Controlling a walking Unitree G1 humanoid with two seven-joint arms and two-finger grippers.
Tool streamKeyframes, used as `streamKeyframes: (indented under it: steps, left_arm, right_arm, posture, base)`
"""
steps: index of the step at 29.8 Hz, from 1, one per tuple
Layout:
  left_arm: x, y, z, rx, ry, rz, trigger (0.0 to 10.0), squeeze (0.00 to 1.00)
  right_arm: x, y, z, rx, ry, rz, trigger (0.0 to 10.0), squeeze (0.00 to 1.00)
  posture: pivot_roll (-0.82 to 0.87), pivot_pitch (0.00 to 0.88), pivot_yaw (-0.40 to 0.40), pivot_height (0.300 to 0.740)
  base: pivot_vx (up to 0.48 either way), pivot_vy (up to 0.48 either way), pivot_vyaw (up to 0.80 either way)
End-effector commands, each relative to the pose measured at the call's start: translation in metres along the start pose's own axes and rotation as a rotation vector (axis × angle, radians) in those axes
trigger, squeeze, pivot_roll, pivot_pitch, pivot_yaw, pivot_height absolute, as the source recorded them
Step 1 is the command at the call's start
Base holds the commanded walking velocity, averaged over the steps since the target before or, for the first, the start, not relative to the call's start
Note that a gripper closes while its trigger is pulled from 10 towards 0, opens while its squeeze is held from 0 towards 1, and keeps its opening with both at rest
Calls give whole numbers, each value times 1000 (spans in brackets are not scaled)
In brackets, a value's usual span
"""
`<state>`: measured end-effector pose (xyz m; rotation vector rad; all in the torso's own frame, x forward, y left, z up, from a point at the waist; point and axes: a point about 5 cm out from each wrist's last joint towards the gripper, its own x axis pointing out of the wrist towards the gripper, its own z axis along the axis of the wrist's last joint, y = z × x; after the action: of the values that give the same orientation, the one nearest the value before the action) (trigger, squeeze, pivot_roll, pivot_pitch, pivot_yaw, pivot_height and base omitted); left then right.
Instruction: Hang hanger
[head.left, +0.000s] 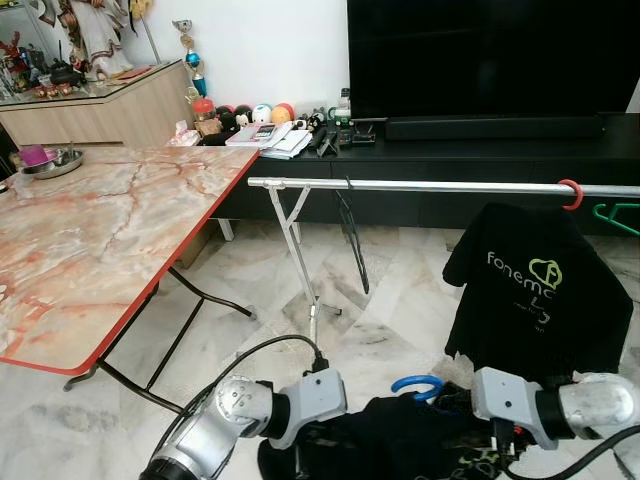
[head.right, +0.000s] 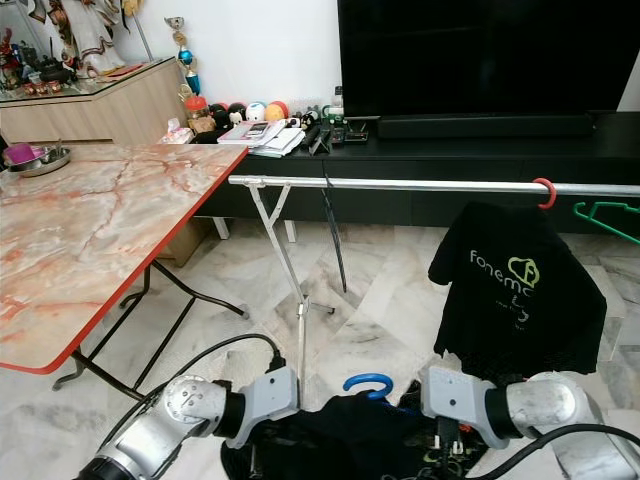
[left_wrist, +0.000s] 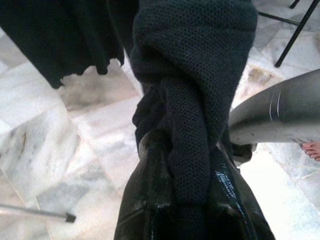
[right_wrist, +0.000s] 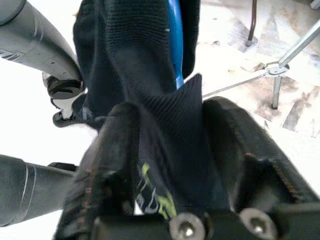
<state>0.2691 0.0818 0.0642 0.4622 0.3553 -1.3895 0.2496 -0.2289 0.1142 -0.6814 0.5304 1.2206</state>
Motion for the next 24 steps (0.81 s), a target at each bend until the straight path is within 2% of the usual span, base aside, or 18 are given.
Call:
streamKeyframes:
  steps: [1, 4, 9, 12, 14, 16, 17, 18, 19, 20, 21, 24]
  left_arm:
    - [-10, 8, 0, 22, -1, 41, 0, 0]
    - [-14, 9, -1, 20, 0, 46, 0, 0]
    - [-28, 12, -6, -1, 1, 41, 0, 0]
    - [-35, 11, -8, -25, -4, 9, 0, 0]
    - [-45, 11, -7, -66, -33, -40, 0, 0]
    - [-55, 10, -5, -73, -50, -92, 0, 0]
    - [-55, 10, -5, -73, -50, -92, 0, 0]
    - [-61, 9, -3, -77, -64, -129, 0, 0]
    - [-64, 8, -2, -78, -77, -154, 0, 0]
    - [-65, 8, -1, -79, -86, -168, 0, 0]
    - [-71, 5, 3, -78, -115, -221, 0, 0]
    - [-78, 1, 7, -76, -136, -297, 0, 0]
  right_arm:
    - [-9, -1, 3, -9, 4, 7, 10000, 1000]
    - [-14, 0, -1, -4, 28, 12, 10000, 1000]
    - [-29, 1, -15, 32, 78, -37, 10000, 1000]
    - [-36, 1, -22, 48, 101, -73, 10000, 1000]
    - [-41, 3, -27, 71, 106, -95, 10000, 1000]
    - [-42, 4, -30, 88, 97, -117, 10000, 1000]
    - [-42, 4, -30, 88, 97, -117, 10000, 1000]
    - [-41, 5, -31, 101, 87, -128, 10000, 906]
    - [-41, 7, -32, 110, 78, -129, 10000, 616]
    - [-40, 8, -32, 116, 73, -129, 10000, 616]
    - [-40, 10, -35, 126, 66, -131, 10000, 0]
    - [-41, 15, -38, 149, 57, -128, 10000, 0]
  posture:
    - [0, 0, 79, 740]
    - [-2, 0, 79, 740]
    - [-5, 0, 78, 740]
    - [-8, 0, 78, 740]
    - [-11, 0, 80, 740]
    - [-12, 0, 82, 740]
    - [-12, 0, 82, 740]
    - [-12, 0, 85, 740]
    - [-12, 0, 85, 740]
    - [-12, 0, 85, 740]
    - [-11, 0, 88, 740]
    - [-11, 0, 94, 740]
  base:
    - [0, 0, 0]
    - [0, 0, 0]
    - [0, 0, 0]
    - [0, 0, 0]
    - [0, 0, 0]
    - [0, 0, 0]
    - [0, 0, 0]
    - [0, 0, 0]
    - [0, 0, 0]
    - [0, 0, 0]
    - [0, 0, 0]
    - [0, 0, 0]
